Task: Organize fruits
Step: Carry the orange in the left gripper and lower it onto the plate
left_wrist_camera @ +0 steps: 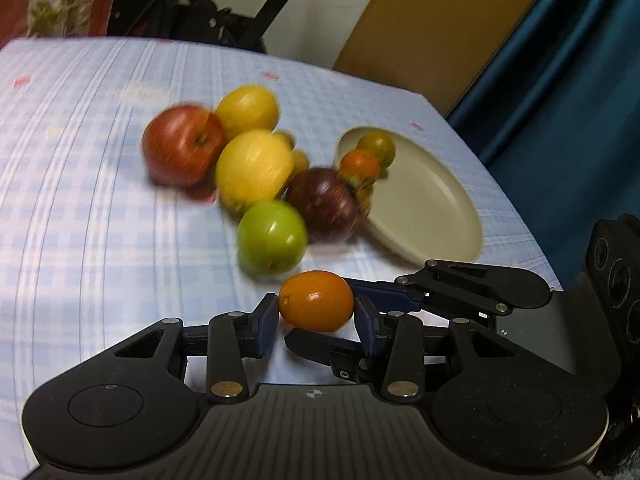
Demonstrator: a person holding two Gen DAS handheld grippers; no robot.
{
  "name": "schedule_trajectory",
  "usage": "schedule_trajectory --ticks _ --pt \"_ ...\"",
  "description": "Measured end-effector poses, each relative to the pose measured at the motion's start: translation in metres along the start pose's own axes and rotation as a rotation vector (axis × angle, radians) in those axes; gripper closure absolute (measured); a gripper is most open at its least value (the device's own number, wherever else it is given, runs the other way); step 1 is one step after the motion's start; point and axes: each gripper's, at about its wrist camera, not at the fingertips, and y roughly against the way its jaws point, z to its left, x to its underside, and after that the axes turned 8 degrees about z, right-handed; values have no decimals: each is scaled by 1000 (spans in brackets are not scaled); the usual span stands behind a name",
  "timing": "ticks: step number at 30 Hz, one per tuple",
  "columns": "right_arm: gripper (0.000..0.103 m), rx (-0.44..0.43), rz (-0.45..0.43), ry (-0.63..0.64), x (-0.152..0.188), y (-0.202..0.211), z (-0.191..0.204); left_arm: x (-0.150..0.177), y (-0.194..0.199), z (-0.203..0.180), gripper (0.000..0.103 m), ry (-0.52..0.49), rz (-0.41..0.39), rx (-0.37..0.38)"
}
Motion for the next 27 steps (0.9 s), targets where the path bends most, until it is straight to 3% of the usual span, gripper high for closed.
schedule_trajectory --ticks 11,17,27 --pt "60 129 -139 -83 -17 41 -49 -71 -18 -65 59 -221 -14 -18" --pt "60 164 -143 -162 -14 42 -83 -95 -52 -88 59 -269 31 -30" --pt "60 134 -95 -216 -8 15 -108 -97 -83 -79 59 -268 97 -96"
